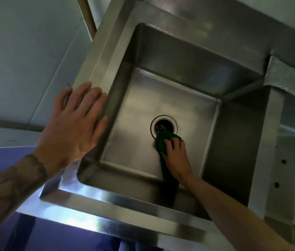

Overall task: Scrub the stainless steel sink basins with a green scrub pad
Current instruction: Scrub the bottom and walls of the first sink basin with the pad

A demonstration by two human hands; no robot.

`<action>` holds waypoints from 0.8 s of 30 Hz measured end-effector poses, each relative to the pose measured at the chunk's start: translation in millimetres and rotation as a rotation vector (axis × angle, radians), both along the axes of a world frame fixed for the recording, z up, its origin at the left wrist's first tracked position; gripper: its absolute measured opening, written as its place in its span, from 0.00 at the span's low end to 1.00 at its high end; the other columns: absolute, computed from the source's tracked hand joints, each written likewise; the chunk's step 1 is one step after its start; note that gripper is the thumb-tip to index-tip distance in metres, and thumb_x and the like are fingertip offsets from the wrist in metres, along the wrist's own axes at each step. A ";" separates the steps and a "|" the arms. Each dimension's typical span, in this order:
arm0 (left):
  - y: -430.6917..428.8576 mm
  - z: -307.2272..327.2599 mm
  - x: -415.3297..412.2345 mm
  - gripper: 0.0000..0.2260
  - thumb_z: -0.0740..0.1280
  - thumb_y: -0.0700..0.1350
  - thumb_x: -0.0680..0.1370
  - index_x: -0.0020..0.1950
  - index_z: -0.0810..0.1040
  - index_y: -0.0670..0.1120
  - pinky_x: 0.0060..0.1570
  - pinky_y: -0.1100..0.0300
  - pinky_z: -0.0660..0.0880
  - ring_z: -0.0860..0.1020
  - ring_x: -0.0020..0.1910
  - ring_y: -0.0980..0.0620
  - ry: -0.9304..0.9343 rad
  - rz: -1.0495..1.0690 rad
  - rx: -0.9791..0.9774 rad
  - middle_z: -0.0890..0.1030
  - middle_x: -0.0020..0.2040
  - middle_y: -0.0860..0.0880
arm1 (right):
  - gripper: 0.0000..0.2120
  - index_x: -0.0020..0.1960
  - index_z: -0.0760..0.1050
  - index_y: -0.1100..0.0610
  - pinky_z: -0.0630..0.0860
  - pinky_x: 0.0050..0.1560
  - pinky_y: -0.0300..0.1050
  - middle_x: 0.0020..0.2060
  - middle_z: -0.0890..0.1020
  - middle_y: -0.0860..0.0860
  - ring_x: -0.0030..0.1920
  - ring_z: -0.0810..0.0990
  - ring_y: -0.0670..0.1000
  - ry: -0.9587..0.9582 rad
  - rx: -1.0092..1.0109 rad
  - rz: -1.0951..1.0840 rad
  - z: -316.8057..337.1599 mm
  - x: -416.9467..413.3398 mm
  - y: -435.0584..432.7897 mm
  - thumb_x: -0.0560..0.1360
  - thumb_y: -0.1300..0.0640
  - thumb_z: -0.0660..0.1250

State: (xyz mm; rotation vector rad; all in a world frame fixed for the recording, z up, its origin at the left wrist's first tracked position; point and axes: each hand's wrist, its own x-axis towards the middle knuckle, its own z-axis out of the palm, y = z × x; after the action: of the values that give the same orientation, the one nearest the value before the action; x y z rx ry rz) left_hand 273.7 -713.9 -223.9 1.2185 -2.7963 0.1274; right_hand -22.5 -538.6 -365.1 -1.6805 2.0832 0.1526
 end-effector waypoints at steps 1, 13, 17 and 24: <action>0.3 1.1 0.2 0.26 0.54 0.54 0.89 0.79 0.71 0.39 0.75 0.35 0.64 0.68 0.79 0.35 -0.005 0.005 0.003 0.73 0.77 0.37 | 0.25 0.77 0.67 0.61 0.74 0.69 0.58 0.74 0.69 0.64 0.69 0.70 0.65 -0.013 0.024 0.037 3.0 -3.3 1.3 0.83 0.56 0.67; -2.1 13.1 -3.4 0.20 0.58 0.50 0.88 0.75 0.75 0.41 0.73 0.35 0.68 0.68 0.77 0.33 0.156 0.170 0.128 0.69 0.79 0.35 | 0.23 0.76 0.65 0.61 0.70 0.69 0.56 0.74 0.64 0.62 0.70 0.66 0.66 -0.178 0.014 -0.289 12.2 46.7 -39.1 0.84 0.57 0.64; -8.0 13.0 -2.7 0.19 0.58 0.50 0.87 0.73 0.76 0.42 0.69 0.37 0.70 0.70 0.74 0.33 0.194 0.195 0.172 0.72 0.76 0.36 | 0.23 0.75 0.65 0.64 0.67 0.70 0.57 0.73 0.65 0.64 0.71 0.66 0.67 -0.305 -0.063 -0.639 12.7 81.8 -91.7 0.85 0.54 0.64; -41.6 5.7 -16.9 0.18 0.60 0.51 0.88 0.74 0.75 0.44 0.71 0.38 0.70 0.68 0.74 0.34 0.175 0.173 0.184 0.70 0.77 0.36 | 0.24 0.74 0.67 0.61 0.70 0.70 0.55 0.67 0.71 0.60 0.65 0.73 0.61 -0.508 -0.261 -0.779 6.8 100.4 -194.3 0.83 0.51 0.67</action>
State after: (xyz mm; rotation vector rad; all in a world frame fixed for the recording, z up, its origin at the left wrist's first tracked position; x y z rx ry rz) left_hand 256.8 -755.4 -218.2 1.4340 -2.5966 -0.2193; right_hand 77.9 -732.9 -358.3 -0.7832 2.2214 -0.7330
